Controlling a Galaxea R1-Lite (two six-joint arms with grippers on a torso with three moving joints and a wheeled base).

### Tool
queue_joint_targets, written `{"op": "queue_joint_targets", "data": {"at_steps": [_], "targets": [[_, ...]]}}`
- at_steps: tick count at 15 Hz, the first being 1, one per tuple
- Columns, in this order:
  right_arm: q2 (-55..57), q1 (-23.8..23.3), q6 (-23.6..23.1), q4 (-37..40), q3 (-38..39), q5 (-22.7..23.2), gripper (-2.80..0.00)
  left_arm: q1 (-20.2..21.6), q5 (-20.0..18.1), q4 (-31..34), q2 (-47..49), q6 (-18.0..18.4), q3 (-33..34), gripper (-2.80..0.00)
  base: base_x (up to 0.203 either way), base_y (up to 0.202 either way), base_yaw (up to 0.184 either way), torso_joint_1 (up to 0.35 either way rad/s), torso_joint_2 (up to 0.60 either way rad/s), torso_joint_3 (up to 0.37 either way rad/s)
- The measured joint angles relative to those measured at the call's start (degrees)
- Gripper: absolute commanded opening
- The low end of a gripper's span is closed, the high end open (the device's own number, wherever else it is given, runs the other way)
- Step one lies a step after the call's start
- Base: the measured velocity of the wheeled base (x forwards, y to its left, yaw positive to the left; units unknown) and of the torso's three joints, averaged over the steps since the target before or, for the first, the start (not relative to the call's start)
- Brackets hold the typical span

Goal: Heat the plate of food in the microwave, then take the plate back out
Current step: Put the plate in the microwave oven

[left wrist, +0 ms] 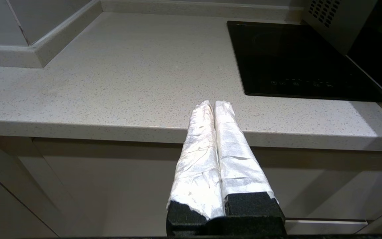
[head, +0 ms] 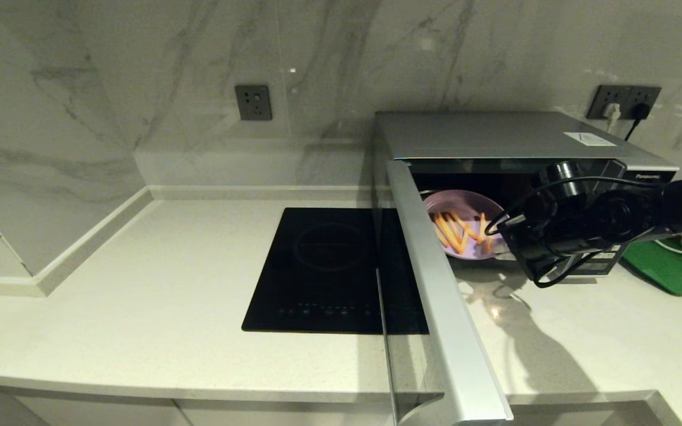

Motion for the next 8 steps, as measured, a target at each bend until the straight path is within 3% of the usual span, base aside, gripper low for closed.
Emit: {"op": "queue_joint_targets", "data": {"at_steps": [8], "targets": [[1.58, -0.01, 0.0, 0.03, -2.61, -0.07, -2.8, 0.0, 0.0, -0.02, 0.0, 0.01, 0.0, -2.8, 0.0, 0.0, 0.0, 0.0, 0.0, 0.0]]}}
